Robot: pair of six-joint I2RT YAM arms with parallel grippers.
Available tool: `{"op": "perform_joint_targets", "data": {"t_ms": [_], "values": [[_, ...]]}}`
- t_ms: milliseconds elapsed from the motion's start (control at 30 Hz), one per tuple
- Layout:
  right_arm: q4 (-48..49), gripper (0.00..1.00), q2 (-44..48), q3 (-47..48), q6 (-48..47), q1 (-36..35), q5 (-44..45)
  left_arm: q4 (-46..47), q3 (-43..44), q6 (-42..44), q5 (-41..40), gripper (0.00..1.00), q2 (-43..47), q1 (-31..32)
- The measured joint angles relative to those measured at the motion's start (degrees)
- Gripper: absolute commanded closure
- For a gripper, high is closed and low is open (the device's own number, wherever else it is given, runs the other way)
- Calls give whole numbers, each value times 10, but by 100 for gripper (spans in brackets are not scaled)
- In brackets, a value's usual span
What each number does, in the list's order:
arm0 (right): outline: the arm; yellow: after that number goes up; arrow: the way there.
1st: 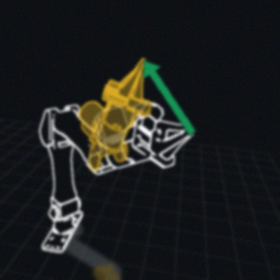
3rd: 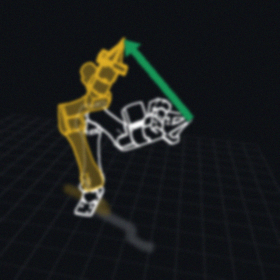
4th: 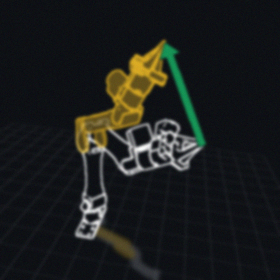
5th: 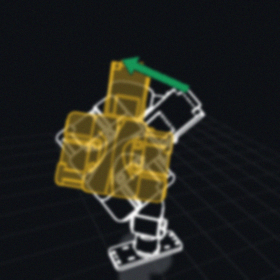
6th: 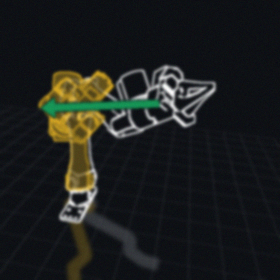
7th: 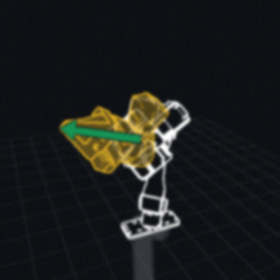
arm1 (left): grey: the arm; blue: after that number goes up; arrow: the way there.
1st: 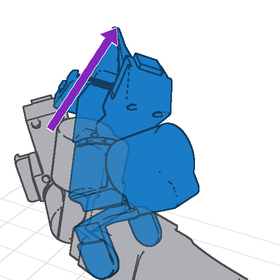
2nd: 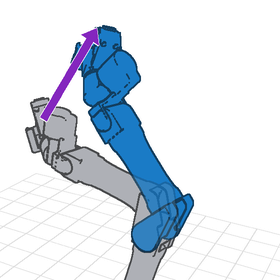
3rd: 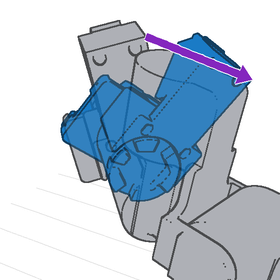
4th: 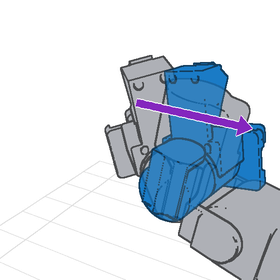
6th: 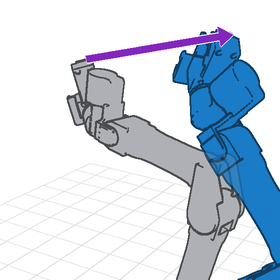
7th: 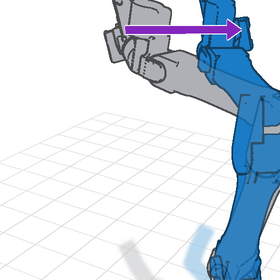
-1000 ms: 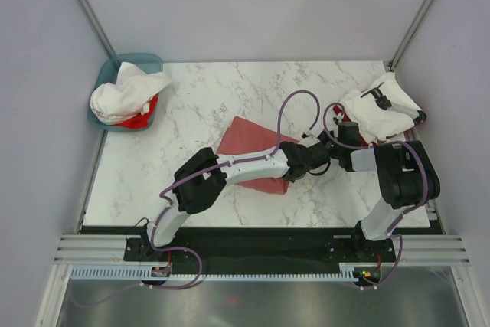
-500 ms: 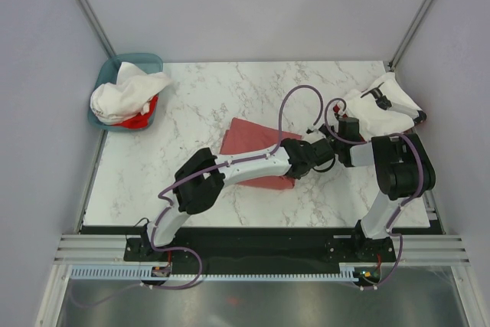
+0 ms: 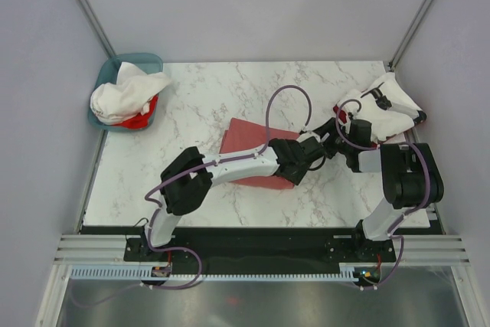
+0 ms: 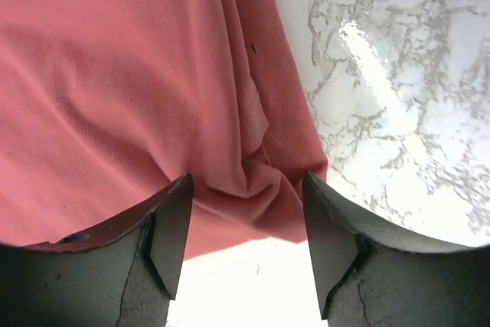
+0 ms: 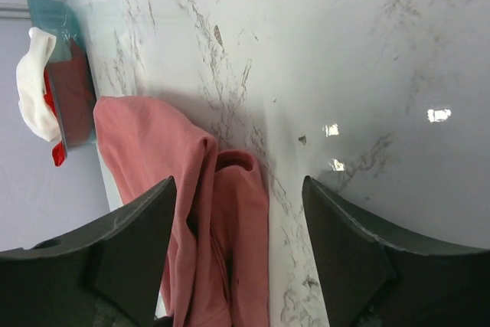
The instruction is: Fold and stack the t-shirts
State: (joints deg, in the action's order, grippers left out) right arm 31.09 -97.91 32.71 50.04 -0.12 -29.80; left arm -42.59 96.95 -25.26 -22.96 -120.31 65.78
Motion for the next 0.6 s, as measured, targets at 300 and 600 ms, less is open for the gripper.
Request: {"op": "perform_joint_targets", "data": {"t_ms": [300, 600], "values": [[42, 18, 19, -36, 14, 9, -3, 43, -25, -4, 55, 43, 31, -20], [50, 16, 13, -27, 20, -72, 31, 51, -25, -5, 86, 60, 27, -19]]}}
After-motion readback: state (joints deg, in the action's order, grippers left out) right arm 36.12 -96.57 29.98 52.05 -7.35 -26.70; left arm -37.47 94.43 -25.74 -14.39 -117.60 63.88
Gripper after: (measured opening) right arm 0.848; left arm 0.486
